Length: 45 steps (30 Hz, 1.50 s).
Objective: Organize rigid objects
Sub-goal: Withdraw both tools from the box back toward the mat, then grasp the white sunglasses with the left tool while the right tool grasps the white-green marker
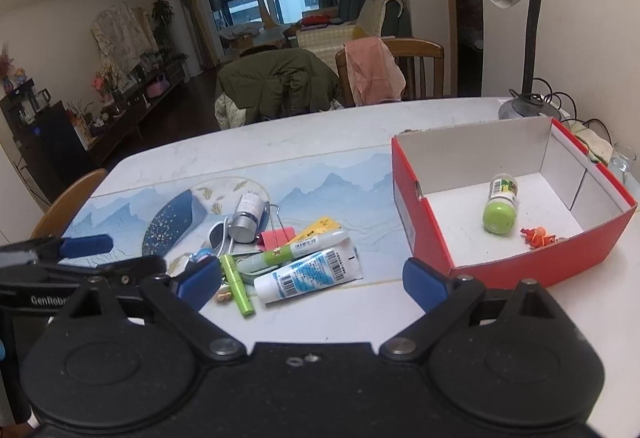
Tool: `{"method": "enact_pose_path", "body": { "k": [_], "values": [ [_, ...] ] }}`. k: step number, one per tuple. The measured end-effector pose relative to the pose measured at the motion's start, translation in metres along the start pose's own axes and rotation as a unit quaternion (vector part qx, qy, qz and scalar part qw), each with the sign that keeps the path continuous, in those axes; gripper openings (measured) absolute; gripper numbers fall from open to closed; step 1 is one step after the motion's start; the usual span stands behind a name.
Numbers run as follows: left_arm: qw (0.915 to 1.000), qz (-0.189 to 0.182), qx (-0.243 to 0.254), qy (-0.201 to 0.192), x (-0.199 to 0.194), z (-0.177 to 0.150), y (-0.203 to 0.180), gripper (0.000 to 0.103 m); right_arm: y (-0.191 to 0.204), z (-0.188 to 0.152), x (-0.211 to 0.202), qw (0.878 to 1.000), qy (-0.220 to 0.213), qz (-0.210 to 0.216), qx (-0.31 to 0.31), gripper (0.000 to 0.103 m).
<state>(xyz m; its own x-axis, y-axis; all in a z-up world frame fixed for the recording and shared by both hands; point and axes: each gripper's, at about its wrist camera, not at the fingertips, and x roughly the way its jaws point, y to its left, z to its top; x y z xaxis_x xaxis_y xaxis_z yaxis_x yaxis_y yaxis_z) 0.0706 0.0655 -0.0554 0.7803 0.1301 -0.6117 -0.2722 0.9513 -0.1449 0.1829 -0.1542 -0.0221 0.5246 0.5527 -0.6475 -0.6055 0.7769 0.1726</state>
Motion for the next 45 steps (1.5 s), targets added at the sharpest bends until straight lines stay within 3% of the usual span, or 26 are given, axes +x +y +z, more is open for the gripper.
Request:
{"method": "enact_pose_path", "body": {
  "k": [6,13,19,25,31,37,45],
  "values": [
    [0.9987,0.010,-0.039,0.031,0.019,-0.015,0.024,0.103,0.008,-0.005,0.018,1.000,0.027,-0.007,-0.002,0.097],
    [0.9973,0.025,-0.060,0.033,0.038,-0.026,0.043,0.103,0.019,-0.003,0.039,0.999,0.042,-0.015,-0.018,0.097],
    [0.9977,0.029,-0.038,0.048,0.062,-0.034,0.039,0.103,0.019,0.003,0.065,0.998,0.056,-0.023,-0.019,0.094],
    [0.9956,0.048,-0.050,0.062,0.082,-0.041,0.059,0.103,0.017,0.009,0.089,0.997,0.067,-0.033,-0.022,0.092],
    [0.9935,0.068,-0.049,0.077,0.098,-0.048,0.075,0.102,0.017,0.012,0.116,0.995,0.086,-0.039,-0.018,0.084],
    [0.9943,0.064,-0.035,0.078,0.107,-0.049,0.078,0.102,0.015,0.019,0.139,0.994,0.097,-0.045,-0.005,0.078],
    [0.9948,0.058,-0.026,0.079,0.117,-0.049,0.076,0.096,0.019,0.024,0.159,0.992,0.123,-0.020,0.009,0.063]
  ]
}}
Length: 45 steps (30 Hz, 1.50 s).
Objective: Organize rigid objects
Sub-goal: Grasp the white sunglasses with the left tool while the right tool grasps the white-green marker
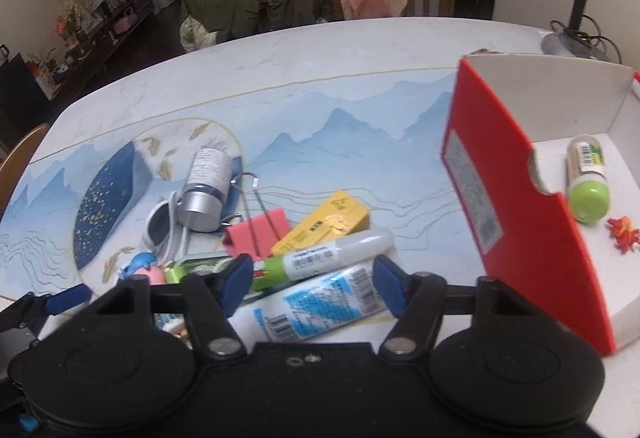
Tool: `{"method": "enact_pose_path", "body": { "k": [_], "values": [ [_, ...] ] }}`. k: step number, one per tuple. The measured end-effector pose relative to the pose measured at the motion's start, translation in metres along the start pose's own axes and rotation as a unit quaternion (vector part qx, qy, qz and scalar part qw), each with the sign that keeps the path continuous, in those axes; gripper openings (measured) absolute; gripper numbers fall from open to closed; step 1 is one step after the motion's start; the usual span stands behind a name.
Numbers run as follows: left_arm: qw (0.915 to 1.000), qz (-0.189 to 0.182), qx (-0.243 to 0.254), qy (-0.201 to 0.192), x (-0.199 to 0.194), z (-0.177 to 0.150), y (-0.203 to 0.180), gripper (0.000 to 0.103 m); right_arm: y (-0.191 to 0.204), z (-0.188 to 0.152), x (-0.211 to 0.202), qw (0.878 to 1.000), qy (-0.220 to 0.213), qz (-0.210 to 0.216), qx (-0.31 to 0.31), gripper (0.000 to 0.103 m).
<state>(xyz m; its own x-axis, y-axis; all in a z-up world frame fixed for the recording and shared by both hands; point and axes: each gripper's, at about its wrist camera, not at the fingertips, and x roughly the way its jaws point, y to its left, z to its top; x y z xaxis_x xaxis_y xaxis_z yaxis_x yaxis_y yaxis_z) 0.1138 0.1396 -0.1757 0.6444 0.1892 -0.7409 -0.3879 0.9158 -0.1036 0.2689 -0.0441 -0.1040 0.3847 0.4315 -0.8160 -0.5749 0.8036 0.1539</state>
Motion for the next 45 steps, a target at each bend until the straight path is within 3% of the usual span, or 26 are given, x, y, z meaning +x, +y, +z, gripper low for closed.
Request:
{"method": "enact_pose_path", "body": {
  "k": [4,11,19,21,23,25,29,45],
  "values": [
    [0.9998,0.001,0.017,-0.005,0.003,0.000,-0.003,0.095,0.007,0.003,0.009,1.000,0.013,0.003,-0.006,0.062],
    [0.9983,0.000,0.056,-0.016,0.009,0.003,-0.012,0.080,0.012,0.007,0.021,0.999,0.032,0.013,0.003,0.058],
    [0.9952,-0.026,0.091,-0.026,0.012,0.009,-0.020,0.050,-0.002,0.011,0.027,0.996,0.043,0.031,0.072,0.046],
    [0.9942,-0.037,0.097,-0.027,0.012,0.011,-0.021,0.037,-0.005,0.010,0.027,0.995,0.040,0.034,0.080,0.040],
    [0.9938,-0.041,0.100,-0.025,0.013,0.012,-0.022,0.034,-0.008,0.010,0.026,0.995,0.038,0.037,0.088,0.035],
    [0.9938,-0.037,0.102,-0.025,0.014,0.012,-0.022,0.019,-0.010,0.010,0.024,0.994,0.035,0.042,0.093,0.028],
    [0.9946,-0.043,0.093,-0.021,0.013,0.015,-0.018,0.017,-0.011,0.009,0.022,0.994,0.032,0.049,0.097,0.017],
    [0.9982,-0.051,0.001,-0.031,-0.035,0.012,0.001,0.016,-0.014,-0.006,-0.023,0.994,0.005,0.071,0.083,0.016]
  ]
}}
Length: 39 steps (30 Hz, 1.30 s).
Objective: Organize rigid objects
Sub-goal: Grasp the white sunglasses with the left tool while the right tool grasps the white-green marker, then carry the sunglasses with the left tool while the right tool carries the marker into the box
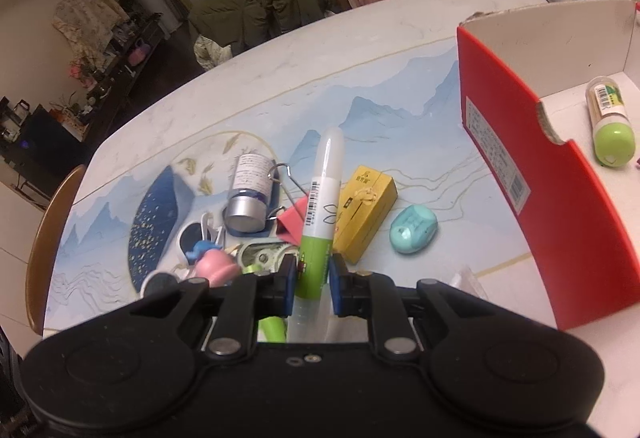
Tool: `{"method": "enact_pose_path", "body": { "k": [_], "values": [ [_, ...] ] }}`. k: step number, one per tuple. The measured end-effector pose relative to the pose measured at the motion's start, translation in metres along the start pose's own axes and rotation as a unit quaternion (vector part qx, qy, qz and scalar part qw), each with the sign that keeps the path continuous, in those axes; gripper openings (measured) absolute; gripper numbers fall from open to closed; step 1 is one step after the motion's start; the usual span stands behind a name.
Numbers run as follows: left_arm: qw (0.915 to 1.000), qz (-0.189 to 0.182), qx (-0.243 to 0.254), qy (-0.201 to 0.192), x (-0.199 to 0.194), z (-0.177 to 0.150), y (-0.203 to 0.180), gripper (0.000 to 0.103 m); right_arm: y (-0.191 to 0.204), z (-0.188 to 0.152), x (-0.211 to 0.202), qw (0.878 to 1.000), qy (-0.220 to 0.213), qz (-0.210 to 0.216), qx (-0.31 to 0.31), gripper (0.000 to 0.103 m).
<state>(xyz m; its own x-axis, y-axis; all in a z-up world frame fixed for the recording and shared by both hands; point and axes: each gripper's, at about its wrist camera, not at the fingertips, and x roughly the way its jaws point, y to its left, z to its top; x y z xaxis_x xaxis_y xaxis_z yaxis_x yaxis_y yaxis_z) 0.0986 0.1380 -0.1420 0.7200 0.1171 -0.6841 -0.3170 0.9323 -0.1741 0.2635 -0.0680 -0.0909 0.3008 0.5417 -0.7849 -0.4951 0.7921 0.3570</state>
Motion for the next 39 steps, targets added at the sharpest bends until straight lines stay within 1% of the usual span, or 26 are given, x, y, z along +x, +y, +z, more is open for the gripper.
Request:
{"method": "enact_pose_path", "body": {
  "k": [4,9,14,18,23,26,32,39],
  "values": [
    [0.9999,-0.001,-0.012,-0.006,-0.012,0.000,-0.002,0.016,0.000,-0.008,-0.016,1.000,0.000,0.005,-0.009,0.016],
    [0.9997,0.005,-0.012,-0.022,-0.031,0.003,-0.008,0.016,-0.003,-0.017,-0.040,1.000,-0.007,0.016,-0.014,0.016],
    [0.9993,0.004,-0.013,-0.036,-0.048,0.006,-0.017,0.016,-0.012,-0.023,-0.061,1.000,-0.017,0.023,-0.013,0.016],
    [0.9988,0.008,-0.006,-0.047,-0.058,0.010,-0.027,0.016,-0.023,-0.022,-0.076,0.999,-0.027,0.028,-0.011,0.016],
    [0.9979,0.007,-0.010,-0.064,-0.069,0.021,-0.043,0.016,-0.037,-0.015,-0.096,0.998,-0.045,0.033,-0.012,0.016],
    [0.9970,0.007,-0.007,-0.077,-0.077,0.029,-0.057,0.016,-0.047,-0.009,-0.105,0.998,-0.057,0.033,-0.014,0.016],
    [0.9957,-0.005,0.006,-0.092,-0.083,0.049,-0.093,0.016,-0.078,0.008,-0.119,0.997,-0.077,0.028,-0.015,0.016],
    [0.9947,-0.026,0.024,-0.096,-0.071,0.071,-0.153,0.016,-0.121,0.028,-0.132,0.996,-0.093,0.016,-0.011,0.016]
  ]
}}
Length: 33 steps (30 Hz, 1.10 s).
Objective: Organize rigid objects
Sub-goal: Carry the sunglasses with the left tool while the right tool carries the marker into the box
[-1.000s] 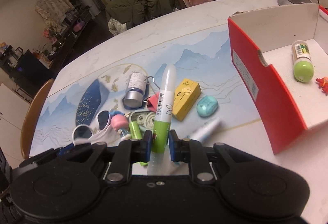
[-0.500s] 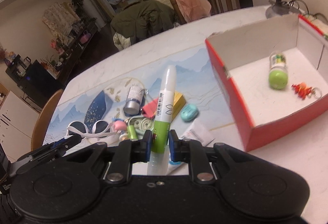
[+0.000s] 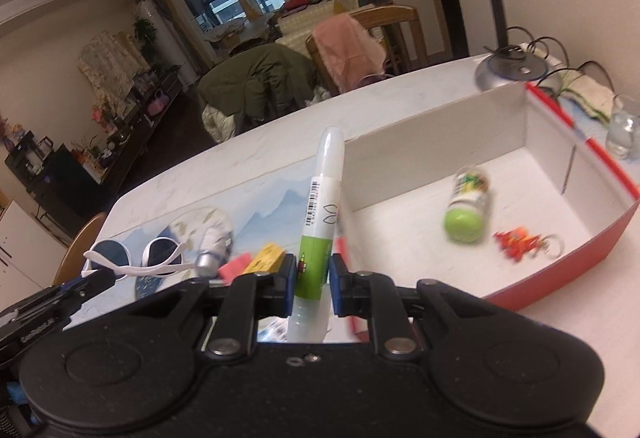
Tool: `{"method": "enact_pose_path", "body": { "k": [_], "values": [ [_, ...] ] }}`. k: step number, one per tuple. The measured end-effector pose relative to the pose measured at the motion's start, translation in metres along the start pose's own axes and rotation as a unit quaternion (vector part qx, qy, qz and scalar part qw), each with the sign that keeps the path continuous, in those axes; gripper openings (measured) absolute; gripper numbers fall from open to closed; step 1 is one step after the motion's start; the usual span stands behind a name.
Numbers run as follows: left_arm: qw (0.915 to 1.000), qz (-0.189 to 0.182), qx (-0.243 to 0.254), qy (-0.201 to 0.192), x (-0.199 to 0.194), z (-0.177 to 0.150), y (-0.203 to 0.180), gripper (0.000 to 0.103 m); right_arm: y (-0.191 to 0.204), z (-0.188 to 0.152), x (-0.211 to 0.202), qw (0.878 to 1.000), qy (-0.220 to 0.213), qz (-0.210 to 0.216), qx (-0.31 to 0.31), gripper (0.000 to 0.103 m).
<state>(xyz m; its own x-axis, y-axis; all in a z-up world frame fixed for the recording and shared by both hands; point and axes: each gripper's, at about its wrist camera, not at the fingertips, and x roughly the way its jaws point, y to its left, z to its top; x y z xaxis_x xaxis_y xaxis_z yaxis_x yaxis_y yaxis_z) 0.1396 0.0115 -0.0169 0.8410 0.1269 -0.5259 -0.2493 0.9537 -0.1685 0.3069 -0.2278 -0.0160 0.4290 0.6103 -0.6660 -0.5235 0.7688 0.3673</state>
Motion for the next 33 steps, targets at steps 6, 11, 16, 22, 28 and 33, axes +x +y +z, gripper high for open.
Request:
{"method": "enact_pose_path", "body": {
  "k": [6,11,16,22,28,33],
  "values": [
    [0.9994,-0.031,0.013,0.008,0.027,0.015,-0.051,0.016,-0.045,0.020,-0.005,1.000,-0.008,-0.019,0.006,0.016],
    [0.9979,-0.052,0.034,0.020,0.057,0.023,-0.095,0.016,-0.080,0.032,-0.004,0.999,-0.013,-0.042,0.009,0.016],
    [0.9949,-0.071,0.061,0.038,0.086,0.025,-0.137,0.016,-0.110,0.044,0.003,0.998,-0.007,-0.058,0.018,0.016],
    [0.9895,-0.079,0.086,0.085,0.126,0.015,-0.170,0.016,-0.139,0.049,0.024,0.997,0.027,-0.070,0.022,0.016],
    [0.9867,-0.076,0.068,0.127,0.158,0.008,-0.178,0.016,-0.152,0.044,0.049,0.995,0.060,-0.078,0.012,0.016],
    [0.9878,-0.070,0.053,0.129,0.167,0.002,-0.177,0.016,-0.158,0.040,0.065,0.994,0.078,-0.080,-0.001,0.016]
  ]
}}
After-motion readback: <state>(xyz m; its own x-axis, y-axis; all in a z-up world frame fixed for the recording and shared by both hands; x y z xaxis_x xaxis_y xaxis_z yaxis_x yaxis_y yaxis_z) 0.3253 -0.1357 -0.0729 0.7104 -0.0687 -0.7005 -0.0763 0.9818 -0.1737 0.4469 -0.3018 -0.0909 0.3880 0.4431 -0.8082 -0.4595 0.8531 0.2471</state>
